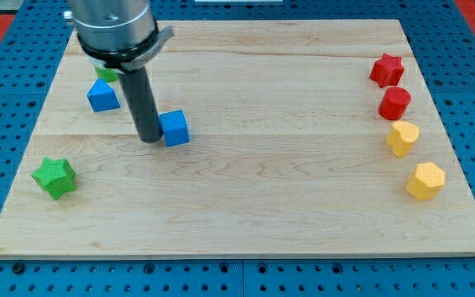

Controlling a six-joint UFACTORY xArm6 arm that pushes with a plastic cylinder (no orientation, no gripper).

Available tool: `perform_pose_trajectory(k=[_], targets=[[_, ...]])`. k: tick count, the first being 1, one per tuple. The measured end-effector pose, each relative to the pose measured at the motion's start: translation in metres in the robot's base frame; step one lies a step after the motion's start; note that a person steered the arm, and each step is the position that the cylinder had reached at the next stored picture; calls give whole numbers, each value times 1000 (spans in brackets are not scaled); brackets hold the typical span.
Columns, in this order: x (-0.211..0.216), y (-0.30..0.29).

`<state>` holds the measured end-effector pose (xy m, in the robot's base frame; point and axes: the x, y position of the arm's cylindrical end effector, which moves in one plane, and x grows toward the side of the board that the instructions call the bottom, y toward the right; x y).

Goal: Slide blue triangle towards the center

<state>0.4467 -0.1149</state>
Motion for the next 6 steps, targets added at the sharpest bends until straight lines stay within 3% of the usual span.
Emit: perform_pose_trajectory(k=[2, 3, 4, 5, 6], targets=[[-29, 55], [-31, 29], [-52, 5], [-101, -2], [-112, -54]])
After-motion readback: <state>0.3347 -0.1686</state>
